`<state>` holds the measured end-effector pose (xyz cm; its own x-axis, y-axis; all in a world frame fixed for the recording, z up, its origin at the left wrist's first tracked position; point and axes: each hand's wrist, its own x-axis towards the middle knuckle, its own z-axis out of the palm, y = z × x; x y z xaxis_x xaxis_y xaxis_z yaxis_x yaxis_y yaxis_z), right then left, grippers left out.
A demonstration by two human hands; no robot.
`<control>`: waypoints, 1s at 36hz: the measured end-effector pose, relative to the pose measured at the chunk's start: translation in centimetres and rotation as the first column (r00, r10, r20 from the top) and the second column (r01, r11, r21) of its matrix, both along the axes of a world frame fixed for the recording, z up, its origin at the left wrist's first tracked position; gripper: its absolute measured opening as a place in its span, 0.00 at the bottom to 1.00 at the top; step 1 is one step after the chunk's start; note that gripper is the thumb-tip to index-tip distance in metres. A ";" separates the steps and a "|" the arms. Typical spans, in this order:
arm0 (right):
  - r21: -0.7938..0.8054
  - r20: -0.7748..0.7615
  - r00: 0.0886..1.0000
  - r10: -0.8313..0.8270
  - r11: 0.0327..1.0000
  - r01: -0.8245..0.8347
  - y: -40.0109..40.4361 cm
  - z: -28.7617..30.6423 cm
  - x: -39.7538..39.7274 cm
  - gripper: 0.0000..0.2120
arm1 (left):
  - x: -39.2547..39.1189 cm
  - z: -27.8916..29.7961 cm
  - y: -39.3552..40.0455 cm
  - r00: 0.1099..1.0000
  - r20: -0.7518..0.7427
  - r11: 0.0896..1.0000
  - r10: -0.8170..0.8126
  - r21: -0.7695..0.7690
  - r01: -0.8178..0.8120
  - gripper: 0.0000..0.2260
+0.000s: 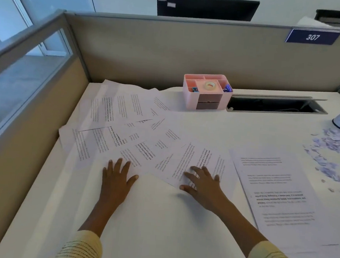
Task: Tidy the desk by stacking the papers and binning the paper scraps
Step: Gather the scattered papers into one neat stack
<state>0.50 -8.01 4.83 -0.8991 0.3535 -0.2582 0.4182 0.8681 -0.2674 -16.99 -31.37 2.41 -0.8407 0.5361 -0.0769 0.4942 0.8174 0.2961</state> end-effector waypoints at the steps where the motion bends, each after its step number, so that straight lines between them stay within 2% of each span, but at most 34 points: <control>1: -0.017 -0.044 0.999 0.002 1.000 -0.003 0.2 0.0 0.2 0.58 | 0.2 -0.2 -0.4 1.000 -0.006 0.999 -0.026 0.030 0.027 0.35; 4: -0.080 -0.159 0.987 0.011 0.996 -0.024 1.1 0.0 1.0 0.48 | 1.4 -0.7 -1.7 0.989 -0.073 0.985 -0.131 0.104 0.139 0.36; 7: -0.131 -0.264 0.964 0.035 0.989 -0.072 1.9 -0.4 1.9 0.32 | 3.6 -1.1 -3.3 0.982 -0.052 0.967 -0.184 0.171 0.190 0.32; 10: -0.250 -0.278 0.960 0.011 0.965 -0.084 2.3 -0.5 2.6 0.19 | 5.8 -1.3 -5.0 0.976 -0.057 0.945 -0.209 0.245 0.216 0.29; 14: -0.413 -0.350 0.935 -0.062 0.906 -0.095 3.0 -0.4 2.9 0.19 | 8.2 -0.5 -5.9 0.957 -0.137 0.902 -0.256 0.323 0.288 0.18; 16: -0.470 -0.340 0.935 -0.099 0.879 -0.078 3.5 -0.2 2.6 0.19 | 9.1 0.2 -5.8 0.951 -0.098 0.889 -0.294 0.336 0.310 0.17; 18: -0.488 -0.298 0.940 -0.165 0.873 -0.002 3.7 0.1 2.3 0.12 | 9.7 1.1 -5.5 0.941 -0.051 0.880 -0.333 0.341 0.330 0.17; 20: -0.436 -0.376 0.893 -0.248 0.897 0.065 3.3 0.4 2.3 0.05 | 10.1 2.0 -4.9 0.934 0.010 0.870 -0.358 0.366 0.330 0.17; 22: -0.328 -0.498 0.809 -0.313 0.931 0.159 2.5 0.9 2.5 0.07 | 10.1 2.5 -4.4 0.932 0.089 0.876 -0.352 0.381 0.295 0.15; 23: -0.252 -0.516 0.780 -0.354 0.933 0.257 1.8 1.3 2.7 0.09 | 9.8 2.6 -4.2 0.933 0.103 0.874 -0.346 0.396 0.281 0.13; 25: -0.123 -0.443 0.747 -0.495 0.859 0.497 0.3 1.5 3.3 0.18 | 9.0 2.9 -3.9 0.944 0.095 0.874 -0.316 0.416 0.251 0.12; 27: 0.028 -0.309 0.717 -0.624 0.748 0.663 -1.6 1.5 3.8 0.36 | 7.5 2.8 -3.7 0.970 0.070 0.911 -0.234 0.364 0.193 0.14; 29: 0.153 -0.202 0.730 -0.653 0.715 0.682 -3.4 1.5 4.2 0.51 | 5.9 2.6 -3.8 0.995 0.034 0.965 -0.089 0.249 0.077 0.19; 30: 0.190 -0.128 0.736 -0.665 0.712 0.676 -4.0 1.5 4.2 0.54 | 5.2 2.5 -3.9 1.000 0.023 0.981 -0.013 0.194 0.008 0.23; 33: 0.212 0.094 0.730 -0.677 0.730 0.650 -3.9 1.7 3.5 0.55 | 4.1 2.6 -4.4 0.987 0.048 0.988 0.151 0.031 -0.153 0.38; 36: 0.131 0.164 0.788 -0.594 0.805 0.579 -2.6 2.3 2.1 0.53 | 4.0 2.5 -4.8 0.981 0.071 0.983 0.181 -0.048 -0.178 0.45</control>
